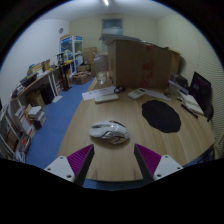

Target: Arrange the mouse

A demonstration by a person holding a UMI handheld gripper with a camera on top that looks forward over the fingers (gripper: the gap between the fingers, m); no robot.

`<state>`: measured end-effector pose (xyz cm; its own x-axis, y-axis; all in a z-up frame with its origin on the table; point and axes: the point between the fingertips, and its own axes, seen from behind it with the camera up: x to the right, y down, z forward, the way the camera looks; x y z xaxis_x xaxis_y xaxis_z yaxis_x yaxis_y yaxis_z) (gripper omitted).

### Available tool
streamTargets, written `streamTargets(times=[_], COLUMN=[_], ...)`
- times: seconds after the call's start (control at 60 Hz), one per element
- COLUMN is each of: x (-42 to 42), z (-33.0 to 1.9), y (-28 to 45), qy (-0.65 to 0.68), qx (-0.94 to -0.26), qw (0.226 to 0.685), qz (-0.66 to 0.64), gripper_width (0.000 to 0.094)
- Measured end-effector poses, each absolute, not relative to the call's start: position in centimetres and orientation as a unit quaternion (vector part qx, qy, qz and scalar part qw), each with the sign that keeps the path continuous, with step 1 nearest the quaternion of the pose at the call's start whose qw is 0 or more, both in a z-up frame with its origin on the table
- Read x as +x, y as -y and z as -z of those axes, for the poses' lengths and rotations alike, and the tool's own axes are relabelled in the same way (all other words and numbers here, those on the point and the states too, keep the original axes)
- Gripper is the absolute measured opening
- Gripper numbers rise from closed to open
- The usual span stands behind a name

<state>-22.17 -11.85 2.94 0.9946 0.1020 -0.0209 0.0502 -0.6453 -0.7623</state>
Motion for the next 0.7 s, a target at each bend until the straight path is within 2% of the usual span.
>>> streamTargets(times=[0.233,0.6,0.7], x=[-20.7,-22.3,-22.5], z=[1.6,1.4,1.4], y=[7.4,0.1,-1.8], qy=[0.095,0.119,0.105], qx=[-0.907,-0.888,-0.887], qw=[0.407,0.439,0.446], qz=[-0.054,-0.070,-0.063], gripper_width=[0.0844,0.0851,0.0820])
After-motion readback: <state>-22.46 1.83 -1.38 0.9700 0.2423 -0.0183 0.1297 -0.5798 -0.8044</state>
